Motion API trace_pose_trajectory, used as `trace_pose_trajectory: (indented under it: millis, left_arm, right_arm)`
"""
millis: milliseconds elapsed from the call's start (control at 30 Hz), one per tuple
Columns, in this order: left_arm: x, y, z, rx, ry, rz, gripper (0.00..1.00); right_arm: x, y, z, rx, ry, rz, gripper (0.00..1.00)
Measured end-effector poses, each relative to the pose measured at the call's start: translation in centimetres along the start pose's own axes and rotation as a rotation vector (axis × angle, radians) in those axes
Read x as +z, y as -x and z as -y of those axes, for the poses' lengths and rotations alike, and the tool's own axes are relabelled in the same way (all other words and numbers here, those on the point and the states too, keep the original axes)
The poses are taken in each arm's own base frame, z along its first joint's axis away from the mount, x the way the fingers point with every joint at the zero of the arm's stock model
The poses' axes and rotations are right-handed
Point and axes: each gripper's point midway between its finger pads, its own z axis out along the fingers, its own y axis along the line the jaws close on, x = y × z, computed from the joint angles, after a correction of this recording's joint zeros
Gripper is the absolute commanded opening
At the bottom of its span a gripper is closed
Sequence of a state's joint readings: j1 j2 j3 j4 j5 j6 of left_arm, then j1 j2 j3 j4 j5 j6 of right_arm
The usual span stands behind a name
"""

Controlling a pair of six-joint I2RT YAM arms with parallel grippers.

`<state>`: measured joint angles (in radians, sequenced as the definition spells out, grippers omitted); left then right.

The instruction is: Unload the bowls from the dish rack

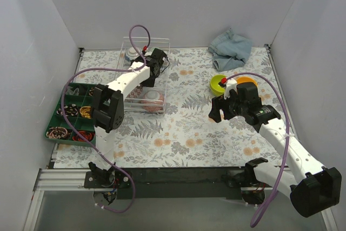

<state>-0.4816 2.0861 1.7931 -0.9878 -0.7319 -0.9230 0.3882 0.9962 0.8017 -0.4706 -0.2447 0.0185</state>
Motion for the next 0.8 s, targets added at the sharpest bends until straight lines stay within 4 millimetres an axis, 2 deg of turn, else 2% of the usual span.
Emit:
trace_pose_trajectory:
  millis: [233, 400, 633, 800]
  left_arm:
    - [-0.9, 0.5, 0.3, -0.039, -0.056, 0.008, 0.29]
    - [-1.8, 1.6, 0.1, -0.121, -0.13, 0.031, 0.25]
    - [-2.3, 3.6, -1.3, -0.271, -0.222, 0.06, 0.24]
    - [-1.9, 4.2, -2.4, -0.358, -0.271, 0.059, 0.21]
  right_arm:
    - [0.0, 0.2, -0.9, -0.003, 0.054, 0.009, 0.81]
    - [0.1, 1.3, -2.3, -0.013, 0.134, 0.05, 0.81]
    - [0.5, 2.7, -3.9, -0.001, 0.233, 0.091, 0.81]
    - [0.6, 3.6, -4.9, 0.003, 0.292, 0.121, 0.81]
